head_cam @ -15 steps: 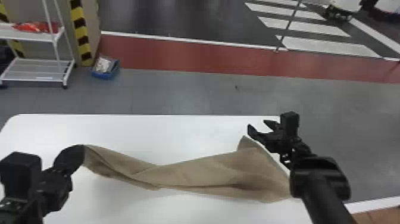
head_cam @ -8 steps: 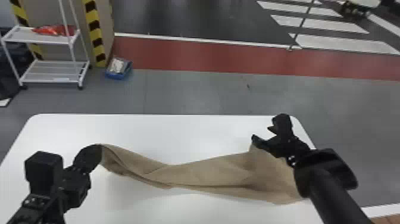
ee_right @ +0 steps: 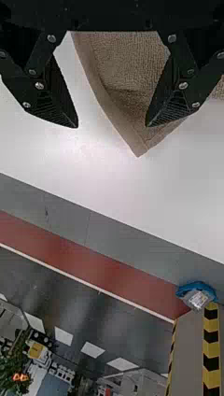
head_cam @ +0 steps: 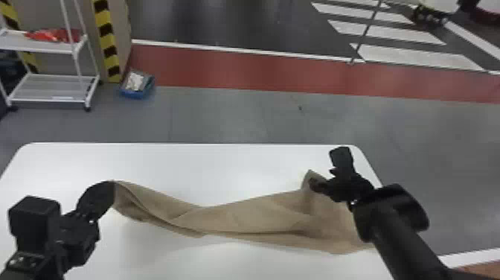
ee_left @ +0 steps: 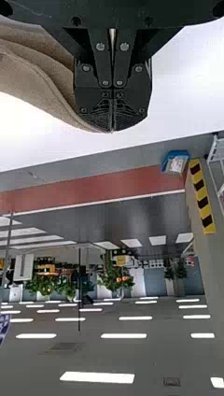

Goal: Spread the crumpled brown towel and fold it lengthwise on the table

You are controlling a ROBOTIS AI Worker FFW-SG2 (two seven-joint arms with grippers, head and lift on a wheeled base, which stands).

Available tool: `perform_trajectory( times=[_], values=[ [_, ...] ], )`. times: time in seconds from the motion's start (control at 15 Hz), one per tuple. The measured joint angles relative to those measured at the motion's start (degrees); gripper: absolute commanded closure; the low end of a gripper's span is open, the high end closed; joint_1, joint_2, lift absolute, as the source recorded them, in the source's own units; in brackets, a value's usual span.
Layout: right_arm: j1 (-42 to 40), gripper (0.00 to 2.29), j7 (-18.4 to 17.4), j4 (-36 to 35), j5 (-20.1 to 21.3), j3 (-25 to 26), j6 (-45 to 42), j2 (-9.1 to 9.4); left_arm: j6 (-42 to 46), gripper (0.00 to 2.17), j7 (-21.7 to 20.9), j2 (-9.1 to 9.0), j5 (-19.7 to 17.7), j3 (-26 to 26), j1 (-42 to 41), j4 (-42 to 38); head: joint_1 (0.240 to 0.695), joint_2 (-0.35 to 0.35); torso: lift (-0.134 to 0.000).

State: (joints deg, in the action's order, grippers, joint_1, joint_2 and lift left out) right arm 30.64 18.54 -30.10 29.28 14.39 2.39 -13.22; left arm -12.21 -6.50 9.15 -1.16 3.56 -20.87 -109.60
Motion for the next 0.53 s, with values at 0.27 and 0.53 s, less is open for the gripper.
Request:
perform_trajectory(
  times=[0.27,0.53],
  values=[
    [1.05,0.47,0.0,1.89,-0.25,-0.36,0.85,0.29,1.52,1.8,-0.09,0.08,-0.07,-0.03,-0.51,0.0,0.695,-0.216,0.0],
    [1.08,0.59,-0.61,2.47,-0.03,-0.59,1.04,0.15,1.81,1.8,-0.09,0.08,-0.07,0.04,-0.57,0.03,0.695,-0.219,0.0]
  ],
)
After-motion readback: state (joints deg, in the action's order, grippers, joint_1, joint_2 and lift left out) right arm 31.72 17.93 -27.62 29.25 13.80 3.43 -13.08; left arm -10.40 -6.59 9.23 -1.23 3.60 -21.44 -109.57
